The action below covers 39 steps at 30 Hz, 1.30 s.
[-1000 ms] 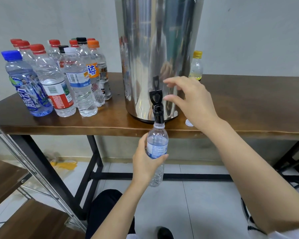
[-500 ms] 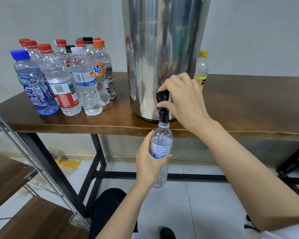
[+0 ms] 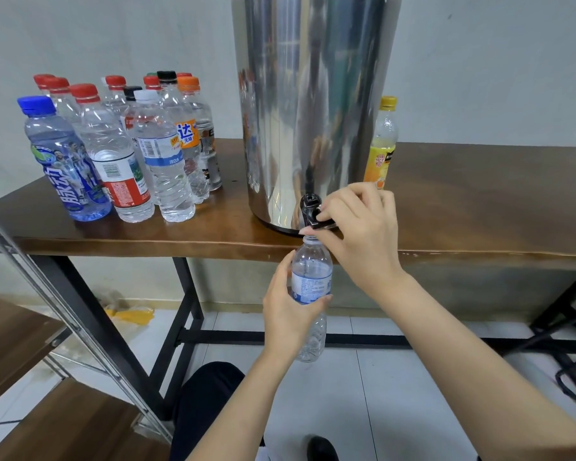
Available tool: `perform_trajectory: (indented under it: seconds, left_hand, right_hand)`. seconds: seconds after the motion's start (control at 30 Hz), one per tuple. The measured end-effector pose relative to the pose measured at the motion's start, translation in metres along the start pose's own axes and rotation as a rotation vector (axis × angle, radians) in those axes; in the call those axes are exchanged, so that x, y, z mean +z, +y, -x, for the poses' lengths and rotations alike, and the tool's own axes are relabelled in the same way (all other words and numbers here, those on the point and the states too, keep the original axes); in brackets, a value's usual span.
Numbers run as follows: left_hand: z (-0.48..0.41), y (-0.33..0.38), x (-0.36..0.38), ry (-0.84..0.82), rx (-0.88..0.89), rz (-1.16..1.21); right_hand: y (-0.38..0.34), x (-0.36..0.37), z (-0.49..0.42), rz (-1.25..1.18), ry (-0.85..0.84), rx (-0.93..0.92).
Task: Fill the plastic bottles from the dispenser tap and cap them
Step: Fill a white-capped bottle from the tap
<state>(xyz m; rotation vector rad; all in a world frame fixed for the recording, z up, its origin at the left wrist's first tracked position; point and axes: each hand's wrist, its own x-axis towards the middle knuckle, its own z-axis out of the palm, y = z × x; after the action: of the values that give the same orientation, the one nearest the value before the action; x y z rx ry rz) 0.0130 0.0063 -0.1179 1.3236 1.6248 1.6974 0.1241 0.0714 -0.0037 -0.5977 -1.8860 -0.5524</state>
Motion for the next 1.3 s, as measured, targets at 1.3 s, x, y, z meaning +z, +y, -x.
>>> perform_trajectory:
  seconds: [1.3]
  left_hand:
    - [0.005,-0.004,0.007,0.042,-0.047,0.107]
  right_hand:
    - [0.012,0.021,0.022,-0.494,0.118,0.495]
